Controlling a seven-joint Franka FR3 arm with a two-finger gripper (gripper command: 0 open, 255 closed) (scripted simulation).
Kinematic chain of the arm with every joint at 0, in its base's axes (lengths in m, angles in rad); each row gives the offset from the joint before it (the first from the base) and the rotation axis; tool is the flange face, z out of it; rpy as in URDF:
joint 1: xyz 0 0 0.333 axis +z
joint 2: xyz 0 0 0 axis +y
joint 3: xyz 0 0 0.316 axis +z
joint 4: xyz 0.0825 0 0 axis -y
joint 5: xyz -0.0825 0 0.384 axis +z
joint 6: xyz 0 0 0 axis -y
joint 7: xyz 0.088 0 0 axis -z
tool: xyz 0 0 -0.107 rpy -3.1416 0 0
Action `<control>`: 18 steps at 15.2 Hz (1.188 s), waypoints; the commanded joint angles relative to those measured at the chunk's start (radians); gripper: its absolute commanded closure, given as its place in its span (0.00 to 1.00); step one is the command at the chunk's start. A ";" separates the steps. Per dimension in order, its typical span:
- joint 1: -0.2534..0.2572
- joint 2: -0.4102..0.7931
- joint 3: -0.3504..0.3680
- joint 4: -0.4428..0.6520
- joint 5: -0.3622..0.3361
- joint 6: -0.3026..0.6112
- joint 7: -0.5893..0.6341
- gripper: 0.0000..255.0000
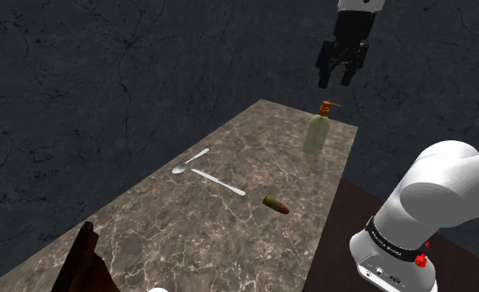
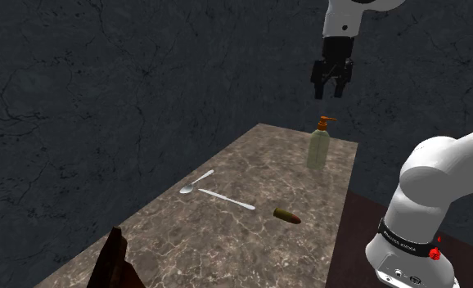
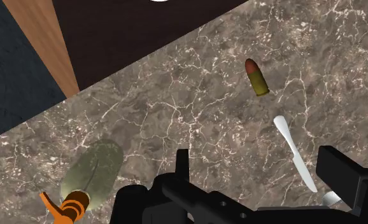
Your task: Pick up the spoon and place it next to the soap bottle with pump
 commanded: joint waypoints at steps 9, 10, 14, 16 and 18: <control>-0.014 0.106 0.149 -0.105 0.130 0.243 0.271 0.00; -0.015 0.127 0.168 -0.111 0.144 0.275 0.303 0.00; -0.023 0.228 0.240 -0.118 0.192 0.406 0.431 0.00; -0.028 0.288 0.275 -0.112 0.209 0.471 0.494 0.00; -0.035 0.353 0.308 -0.100 0.220 0.535 0.557 0.00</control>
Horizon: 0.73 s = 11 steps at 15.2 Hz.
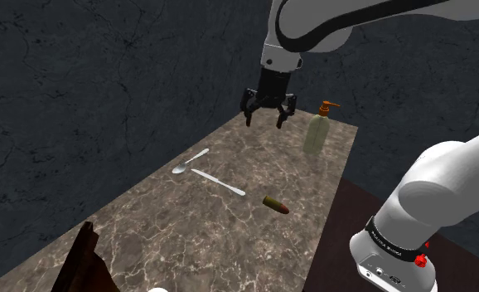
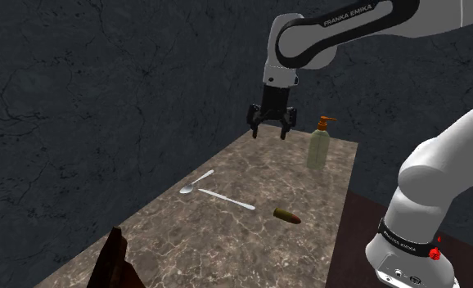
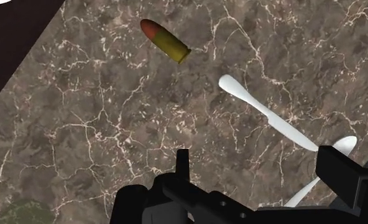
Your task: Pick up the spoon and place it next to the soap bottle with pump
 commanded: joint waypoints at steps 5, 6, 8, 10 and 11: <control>-0.024 0.209 0.090 0.063 0.004 0.183 0.200 0.00; -0.029 0.247 0.102 0.078 -0.002 0.212 0.234 0.00; -0.036 0.327 0.124 0.114 -0.022 0.266 0.306 0.00; -0.041 0.408 0.140 0.154 -0.050 0.315 0.381 0.00; -0.041 0.449 0.145 0.176 -0.067 0.338 0.419 0.00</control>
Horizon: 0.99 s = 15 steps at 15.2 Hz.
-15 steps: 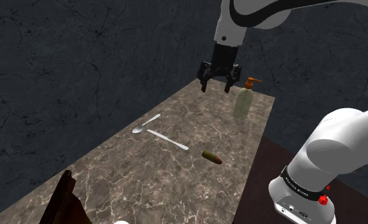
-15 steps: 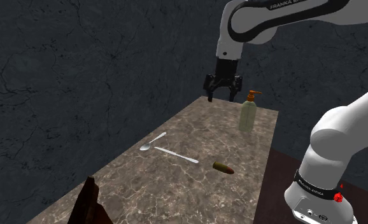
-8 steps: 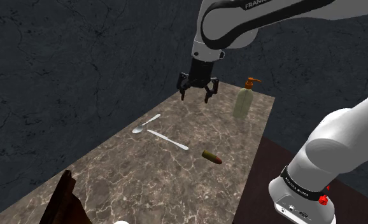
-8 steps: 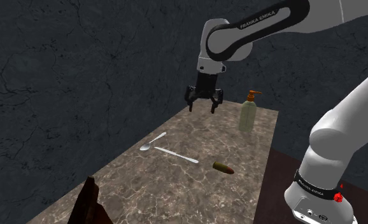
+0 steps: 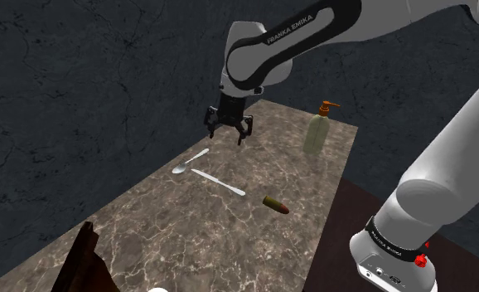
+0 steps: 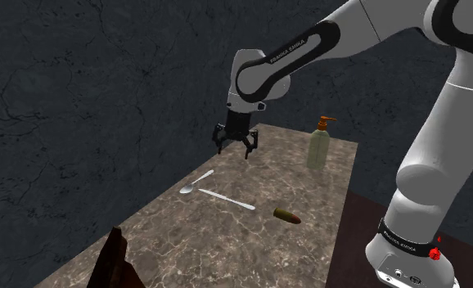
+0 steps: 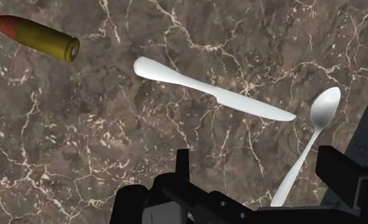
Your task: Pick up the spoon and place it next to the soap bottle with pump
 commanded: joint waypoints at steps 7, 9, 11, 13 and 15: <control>0.033 0.322 -0.018 0.203 -0.149 0.144 0.300 0.00; 0.055 0.400 -0.039 0.268 -0.180 0.162 0.366 0.00; 0.077 0.477 -0.064 0.338 -0.205 0.176 0.426 0.00; 0.100 0.552 -0.089 0.414 -0.224 0.184 0.480 0.00; 0.112 0.594 -0.102 0.448 -0.231 0.194 0.502 0.00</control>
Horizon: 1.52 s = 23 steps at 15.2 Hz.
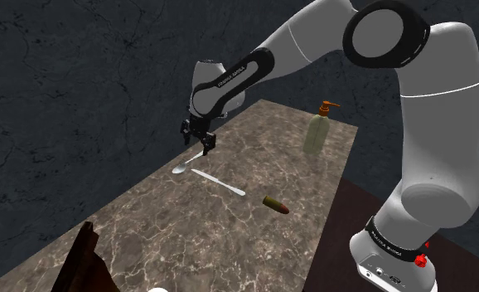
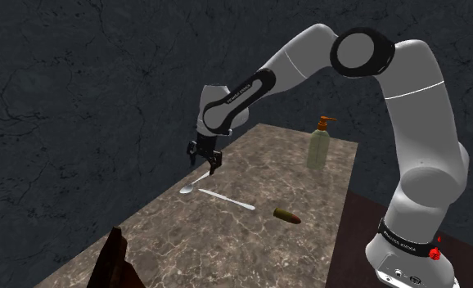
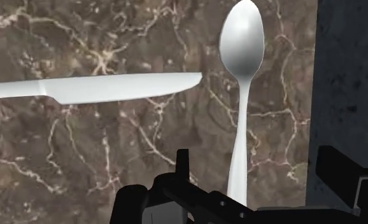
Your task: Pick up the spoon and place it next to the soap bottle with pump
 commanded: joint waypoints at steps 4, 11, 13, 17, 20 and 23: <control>0.019 0.065 -0.015 0.027 -0.015 0.041 0.021 0.00; 0.027 0.094 -0.020 0.035 -0.022 0.061 0.025 0.00; 0.027 0.094 -0.020 0.035 -0.022 0.061 0.025 0.00; 0.027 0.094 -0.020 0.035 -0.022 0.061 0.025 1.00; 0.027 0.094 -0.020 0.035 -0.022 0.061 0.025 1.00; 0.028 0.095 -0.020 0.034 -0.022 0.064 0.026 1.00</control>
